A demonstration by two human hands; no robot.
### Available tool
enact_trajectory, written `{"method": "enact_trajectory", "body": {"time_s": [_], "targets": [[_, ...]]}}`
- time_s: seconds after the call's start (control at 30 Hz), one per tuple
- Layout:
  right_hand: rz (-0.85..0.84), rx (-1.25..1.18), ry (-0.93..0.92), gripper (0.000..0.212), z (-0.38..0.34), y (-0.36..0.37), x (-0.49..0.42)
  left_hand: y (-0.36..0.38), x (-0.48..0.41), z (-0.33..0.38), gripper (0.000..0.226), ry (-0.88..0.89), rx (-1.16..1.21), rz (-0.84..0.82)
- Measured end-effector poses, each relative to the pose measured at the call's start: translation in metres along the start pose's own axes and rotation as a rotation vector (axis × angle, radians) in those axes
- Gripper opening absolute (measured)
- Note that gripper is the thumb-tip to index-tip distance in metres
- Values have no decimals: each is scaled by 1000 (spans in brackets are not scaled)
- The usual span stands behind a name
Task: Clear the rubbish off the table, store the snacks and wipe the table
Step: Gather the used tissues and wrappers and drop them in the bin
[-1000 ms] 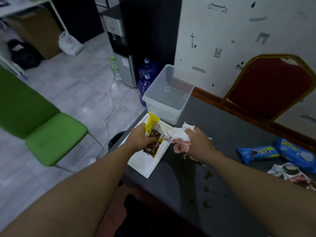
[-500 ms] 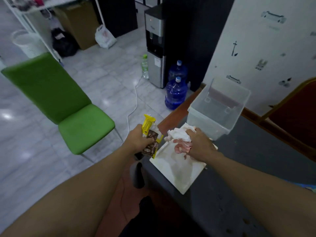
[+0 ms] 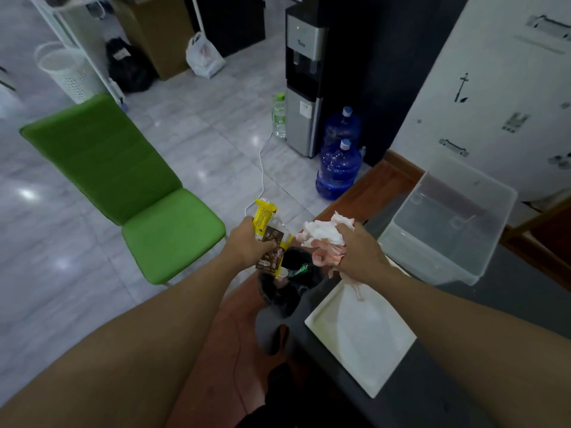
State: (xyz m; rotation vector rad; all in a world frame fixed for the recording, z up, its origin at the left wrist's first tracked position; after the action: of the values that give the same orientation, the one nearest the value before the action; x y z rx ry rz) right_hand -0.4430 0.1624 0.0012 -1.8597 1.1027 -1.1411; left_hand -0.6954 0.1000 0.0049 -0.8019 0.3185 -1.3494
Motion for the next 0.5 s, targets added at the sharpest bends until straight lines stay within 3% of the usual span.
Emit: {"method": "enact_trajectory", "body": {"time_s": [0.37,0.5], "targets": [[-49,-66,-65,75,-21,9,-83,-2,-52,-32,45,-81,-25,44],[-63,-95,-23,63,-25,29,-107,15,-82,-60,42,-122,-6,-22]]}}
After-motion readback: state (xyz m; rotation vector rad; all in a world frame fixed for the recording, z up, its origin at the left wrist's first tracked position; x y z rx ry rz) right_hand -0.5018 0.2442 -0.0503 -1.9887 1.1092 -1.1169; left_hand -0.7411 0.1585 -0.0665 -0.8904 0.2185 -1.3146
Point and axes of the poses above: each hand's wrist, its own x-axis away from the middle knuckle, its own y-axis out of the palm, z = x × y, the point moved 1 cm from there along -x, towards the middle knuckle, and after that the axes turned 8 degrees about y, right-handed, at the moved point
